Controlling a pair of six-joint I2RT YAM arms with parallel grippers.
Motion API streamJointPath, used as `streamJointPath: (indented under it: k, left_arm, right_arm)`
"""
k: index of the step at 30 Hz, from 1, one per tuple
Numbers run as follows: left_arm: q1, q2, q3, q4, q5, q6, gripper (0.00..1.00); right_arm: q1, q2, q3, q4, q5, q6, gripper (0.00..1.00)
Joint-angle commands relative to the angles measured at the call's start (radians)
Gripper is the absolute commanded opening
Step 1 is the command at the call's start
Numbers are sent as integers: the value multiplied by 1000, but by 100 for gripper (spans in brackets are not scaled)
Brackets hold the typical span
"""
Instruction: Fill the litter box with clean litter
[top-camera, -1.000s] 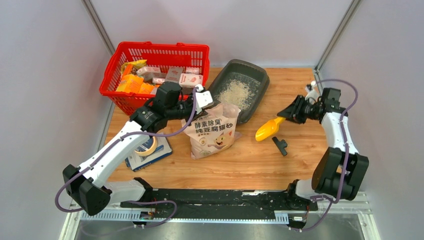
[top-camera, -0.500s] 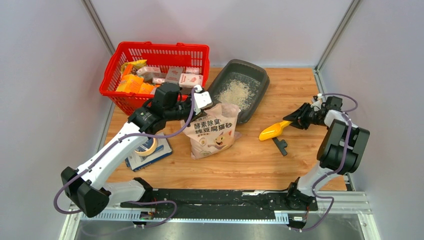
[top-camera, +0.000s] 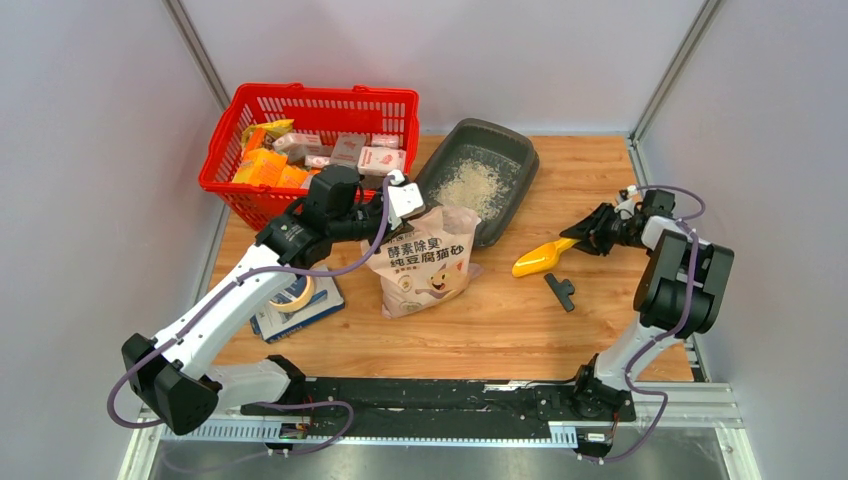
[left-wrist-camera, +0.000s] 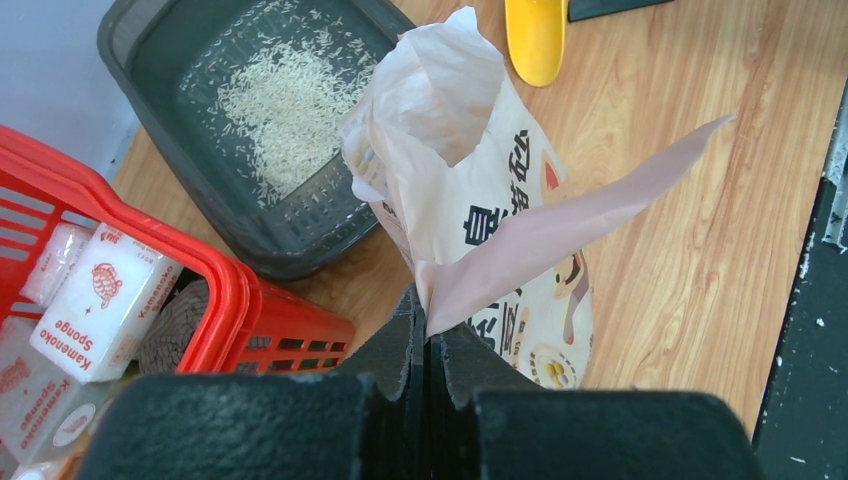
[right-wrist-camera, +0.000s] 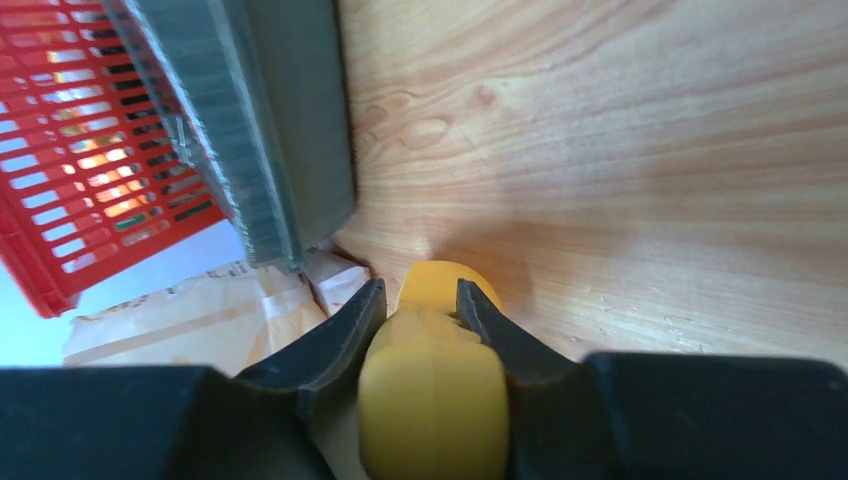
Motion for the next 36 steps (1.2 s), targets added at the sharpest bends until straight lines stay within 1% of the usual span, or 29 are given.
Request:
streamJointPath:
  k: [1,3,4,5,7,8,10,12,13,14,16,17,18,19,20,21,22,23,24,26,27,29,30,36]
  left_arm:
    - [-1,-13,11,9,24,-10,0]
    - [-1,-16,2,16,27,-14,0]
    - [-1,-19,-1,19,29,-17,0]
    - [-1,-20,-4,25,34,-21,0]
    - [-1,-22,-12,32,35,-22,0]
    - [-1,-23,-12,36,38,-25,0]
    - [-1,-25,-10,42,38,-24,0]
    - [-1,-30,-10,45,40,-25,0]
    - [-1,-34,-10,47,41,-25,0]
    - [-1,-39,-13,48,40,-25,0]
    - [-1,-49,-21,52,43,-28,0]
    - [-1,-53,-24,52,46,-30,0]
    - [-1,-54,-30,52,46,-33,0]
    - [-1,-59,-32,50,47,-31,0]
    - [-1,-59,-35,49,47,-33,0]
    - [-1,-59,-38,50,49,-39,0]
    - [-1,-59,-39,53,50,-44,0]
    - [-1,-59,-41,56,53,-51,0]
    - [1,-59,-40,62,55,-72,0]
    - [1,-57,-39,79,63,-94,0]
    - [-1,-57,-36,87,63,-112,0]
    - [1,-54,-35,93,63,-125,0]
    - [-1,-54,-33,96,61,-129,0]
    - [1,-59,-23,79,60,-143,0]
  right_arm:
    - [31,-31,-28,45,66,-11,38]
    - [31,-38,1,27,112,-28,48]
    - [30,-40,16,3,131,-42,50]
    - [28,-46,28,-8,149,-83,56]
    - [28,-54,65,-31,192,-122,61]
    - [28,-60,76,-42,197,-142,63]
    - [28,-77,100,-54,177,-201,63]
    - [41,-109,129,-83,169,-276,68]
    - [44,-123,139,-115,169,-300,71]
    - [47,-139,156,-132,178,-323,79]
    - [48,-195,157,-168,185,-346,83]
    - [50,-219,153,-183,162,-388,89]
    - [74,-245,145,-195,124,-408,90]
    - [93,-320,139,-215,105,-463,90]
    - [117,-356,131,-224,85,-493,91]
    - [183,-403,108,-229,73,-528,91]
    - [223,-482,94,-225,74,-577,91]
    - [263,-527,76,-211,77,-591,91]
    - [345,-563,40,-193,82,-594,91]
    - [434,-648,-2,-120,91,-591,91]
    - [506,-664,-31,-101,96,-593,90]
    - [570,-684,-50,-59,114,-609,89]
    - [620,-683,-59,-51,119,-617,88]
    - [737,-628,-82,65,131,-625,85]
